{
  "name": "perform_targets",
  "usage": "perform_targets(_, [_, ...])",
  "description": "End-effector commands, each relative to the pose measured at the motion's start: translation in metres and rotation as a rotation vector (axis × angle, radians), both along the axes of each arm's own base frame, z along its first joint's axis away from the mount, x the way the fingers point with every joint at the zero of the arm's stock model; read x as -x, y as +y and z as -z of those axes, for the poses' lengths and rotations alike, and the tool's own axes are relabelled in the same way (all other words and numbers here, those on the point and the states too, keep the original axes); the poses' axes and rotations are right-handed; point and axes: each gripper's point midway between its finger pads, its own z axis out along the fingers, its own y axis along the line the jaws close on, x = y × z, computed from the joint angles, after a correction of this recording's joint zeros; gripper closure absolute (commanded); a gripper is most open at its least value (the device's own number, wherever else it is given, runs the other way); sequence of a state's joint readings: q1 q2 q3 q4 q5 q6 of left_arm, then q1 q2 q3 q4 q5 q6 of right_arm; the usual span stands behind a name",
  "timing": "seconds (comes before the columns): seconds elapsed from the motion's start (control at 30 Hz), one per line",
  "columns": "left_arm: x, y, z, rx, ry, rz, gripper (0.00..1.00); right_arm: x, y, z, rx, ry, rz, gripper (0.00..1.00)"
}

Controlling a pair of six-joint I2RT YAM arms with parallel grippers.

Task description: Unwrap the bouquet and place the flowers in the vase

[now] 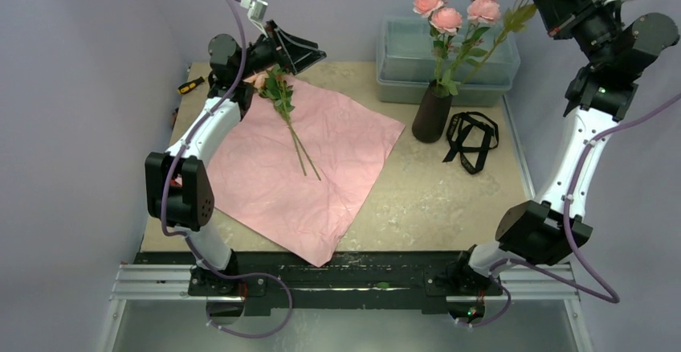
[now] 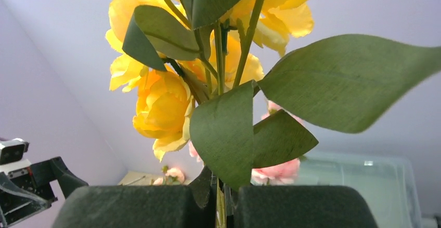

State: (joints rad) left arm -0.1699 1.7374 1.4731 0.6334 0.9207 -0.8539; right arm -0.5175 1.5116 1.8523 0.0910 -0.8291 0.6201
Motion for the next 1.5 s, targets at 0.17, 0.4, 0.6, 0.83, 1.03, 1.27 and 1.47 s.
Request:
perform_targets(0.17, [0.003,0.002,-0.013,0.036,-0.043,0.021,0.17,-0.008,0.026,0.023,0.034,-0.035,0.008,1.0])
perform_targets(0.4, [0.002,0.002,-0.011,0.011,-0.039,0.019,0.17,-0.016,0.033,0.003,0.037,-0.053,-0.02,1.0])
perform_targets(0.6, [0.002,0.002,-0.007,0.009,-0.034,0.024,0.17,-0.014,0.036,-0.021,0.095,-0.064,-0.039,1.0])
perform_targets(0.83, [0.0,0.002,-0.006,0.007,-0.03,0.028,0.17,-0.021,0.033,-0.024,0.116,-0.048,-0.037,1.0])
perform_targets(1.03, [-0.002,0.002,-0.005,0.005,-0.029,0.03,0.17,-0.034,0.026,0.01,0.082,0.018,-0.031,1.0])
perform_targets(1.27, [-0.006,0.004,0.002,-0.004,-0.01,0.023,0.17,-0.042,0.031,0.046,0.062,0.054,-0.034,1.0])
perform_targets(1.47, [-0.014,0.009,0.017,-0.008,0.044,-0.009,0.17,-0.055,0.032,0.09,0.048,0.102,-0.027,1.0])
